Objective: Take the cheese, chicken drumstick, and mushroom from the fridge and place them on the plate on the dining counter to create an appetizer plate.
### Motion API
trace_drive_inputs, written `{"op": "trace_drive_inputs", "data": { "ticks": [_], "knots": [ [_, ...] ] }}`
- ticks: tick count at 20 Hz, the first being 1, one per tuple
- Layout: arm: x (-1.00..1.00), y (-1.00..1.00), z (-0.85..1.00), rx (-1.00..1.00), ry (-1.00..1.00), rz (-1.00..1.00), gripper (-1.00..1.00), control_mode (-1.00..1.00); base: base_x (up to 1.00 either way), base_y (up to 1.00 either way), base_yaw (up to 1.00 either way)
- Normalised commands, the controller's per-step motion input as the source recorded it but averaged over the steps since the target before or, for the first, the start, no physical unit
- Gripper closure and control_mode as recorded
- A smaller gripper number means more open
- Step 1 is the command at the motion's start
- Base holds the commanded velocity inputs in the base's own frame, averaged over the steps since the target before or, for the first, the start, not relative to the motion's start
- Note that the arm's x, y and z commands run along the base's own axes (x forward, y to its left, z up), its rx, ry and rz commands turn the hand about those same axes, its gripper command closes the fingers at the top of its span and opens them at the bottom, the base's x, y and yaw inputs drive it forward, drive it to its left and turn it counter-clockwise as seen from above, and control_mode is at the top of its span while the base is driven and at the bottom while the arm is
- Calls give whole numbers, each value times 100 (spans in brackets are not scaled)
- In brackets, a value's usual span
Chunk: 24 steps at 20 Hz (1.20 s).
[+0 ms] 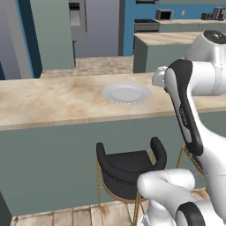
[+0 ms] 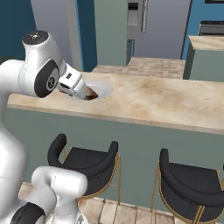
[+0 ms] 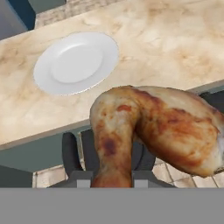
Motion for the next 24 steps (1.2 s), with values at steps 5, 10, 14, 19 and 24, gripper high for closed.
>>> {"op": "trace_drive_inputs", "data": {
  "ticks": [5,10,14,19,24],
  "knots": [
    [96,10,-44,0,15,0,100,-100,0,0,0],
    [79,28,-47,-6,4,0,100,-100,0,0,0],
    [53,16,-25,-11,-19,-2,100,-100,0,0,0],
    [57,3,-31,-7,-16,-1,100,-100,0,0,0],
    [71,0,-29,-1,3,0,100,-100,0,0,0]
  ]
}}
